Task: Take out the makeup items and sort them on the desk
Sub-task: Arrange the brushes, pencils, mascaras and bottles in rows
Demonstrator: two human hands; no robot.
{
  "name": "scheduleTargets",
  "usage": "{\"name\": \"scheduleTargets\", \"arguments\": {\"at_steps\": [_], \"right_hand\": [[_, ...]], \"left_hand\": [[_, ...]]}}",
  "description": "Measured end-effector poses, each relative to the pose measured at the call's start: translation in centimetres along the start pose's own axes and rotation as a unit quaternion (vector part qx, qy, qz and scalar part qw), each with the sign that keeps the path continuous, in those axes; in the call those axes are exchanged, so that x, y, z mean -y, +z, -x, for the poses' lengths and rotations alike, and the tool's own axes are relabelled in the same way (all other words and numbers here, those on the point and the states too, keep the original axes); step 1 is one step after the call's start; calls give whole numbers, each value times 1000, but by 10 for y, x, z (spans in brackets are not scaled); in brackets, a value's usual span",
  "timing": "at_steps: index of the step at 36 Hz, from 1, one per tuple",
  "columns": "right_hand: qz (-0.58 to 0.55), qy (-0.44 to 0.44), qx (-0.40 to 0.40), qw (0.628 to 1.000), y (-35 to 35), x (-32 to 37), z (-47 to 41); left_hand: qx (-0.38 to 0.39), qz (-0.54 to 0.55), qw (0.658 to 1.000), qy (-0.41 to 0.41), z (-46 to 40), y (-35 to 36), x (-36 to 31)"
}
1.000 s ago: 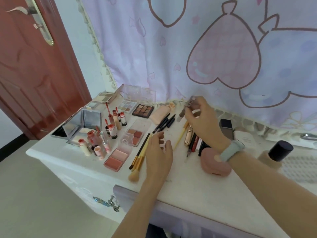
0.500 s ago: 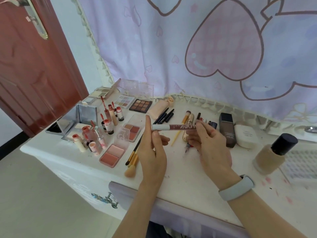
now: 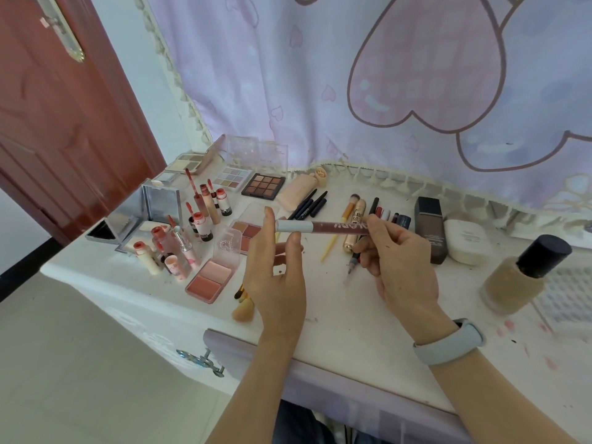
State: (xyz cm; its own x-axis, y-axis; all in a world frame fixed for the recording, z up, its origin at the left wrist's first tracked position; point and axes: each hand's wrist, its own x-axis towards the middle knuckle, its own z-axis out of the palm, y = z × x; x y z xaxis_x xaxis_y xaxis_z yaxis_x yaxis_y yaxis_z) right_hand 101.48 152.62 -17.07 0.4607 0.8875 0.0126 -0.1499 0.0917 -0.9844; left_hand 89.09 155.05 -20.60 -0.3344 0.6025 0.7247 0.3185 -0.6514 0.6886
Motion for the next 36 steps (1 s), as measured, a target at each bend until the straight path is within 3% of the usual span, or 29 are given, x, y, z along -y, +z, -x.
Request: {"name": "scheduleTargets", "arguments": {"at_steps": [6,10,15,18,23,28,32,36], "right_hand": [[-92,45,-61,993,-2,7,-7],[-64,40,-86,993,-9,5,-13],[12,-17,-72,997,-6,5,-11],[-5,-61,-44,997,-4,6,-9],[14,-118,16,993,-9,4,-9],[55,-121,-42,990,-11,1,-12],[91,-139,-58,984,-11,0,-10],[107,-155,-56,980,-11,0,-9]], "left_hand": [[62,-19,998,0,1,1,1],[142,-62,987,40,7,4,-1],[148,-48,987,49,5,3,1],[144,-21,989,3,5,1,0],[124,75,976,-163,2,-1,-2],[149,120,970,-148,-2,-2,-8],[177,45,981,-65,-2,-3,0],[169,35,971,-167,-1,0,1]]}}
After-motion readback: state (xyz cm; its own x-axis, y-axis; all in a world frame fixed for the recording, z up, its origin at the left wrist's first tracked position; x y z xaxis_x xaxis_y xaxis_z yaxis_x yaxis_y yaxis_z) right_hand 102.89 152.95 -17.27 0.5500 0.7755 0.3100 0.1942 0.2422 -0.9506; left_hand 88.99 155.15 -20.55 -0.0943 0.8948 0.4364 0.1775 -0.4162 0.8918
